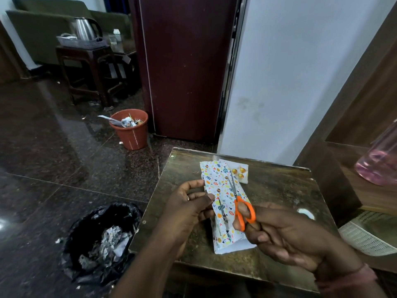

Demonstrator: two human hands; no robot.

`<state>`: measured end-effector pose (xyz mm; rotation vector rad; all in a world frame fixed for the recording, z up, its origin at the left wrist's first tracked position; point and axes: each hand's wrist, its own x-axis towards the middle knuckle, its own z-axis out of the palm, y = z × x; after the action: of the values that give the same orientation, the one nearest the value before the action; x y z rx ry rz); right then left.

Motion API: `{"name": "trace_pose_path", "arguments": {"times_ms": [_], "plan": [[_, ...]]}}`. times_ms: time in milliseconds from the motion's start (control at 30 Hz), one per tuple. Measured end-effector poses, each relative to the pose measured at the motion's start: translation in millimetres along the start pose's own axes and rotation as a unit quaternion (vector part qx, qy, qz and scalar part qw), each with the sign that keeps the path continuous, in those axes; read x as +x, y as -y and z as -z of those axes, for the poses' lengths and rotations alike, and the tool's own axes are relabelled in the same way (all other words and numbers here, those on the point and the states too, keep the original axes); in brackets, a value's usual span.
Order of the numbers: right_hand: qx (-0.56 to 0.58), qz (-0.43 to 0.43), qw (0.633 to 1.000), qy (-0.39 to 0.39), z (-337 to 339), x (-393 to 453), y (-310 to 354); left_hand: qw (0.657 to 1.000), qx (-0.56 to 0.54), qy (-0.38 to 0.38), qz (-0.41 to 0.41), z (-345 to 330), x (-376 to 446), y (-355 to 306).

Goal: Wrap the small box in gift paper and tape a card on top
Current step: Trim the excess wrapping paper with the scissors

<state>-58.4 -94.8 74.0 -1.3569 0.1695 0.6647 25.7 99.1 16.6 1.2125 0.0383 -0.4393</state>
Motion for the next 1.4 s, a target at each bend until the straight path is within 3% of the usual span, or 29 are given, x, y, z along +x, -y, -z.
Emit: {"name": "trace_pose_path", "arguments": {"times_ms": [700,1400], "plan": [[-0.038,-0.090,0.991,0.095,9,4,-14,0.999,-0.035,0.001,0.006,-2,-2,0],[-0.019,-0.057,0.998,0.015,0,19,-13,0.997,-0.067,-0.004,0.042,-1,-4,-11]]}}
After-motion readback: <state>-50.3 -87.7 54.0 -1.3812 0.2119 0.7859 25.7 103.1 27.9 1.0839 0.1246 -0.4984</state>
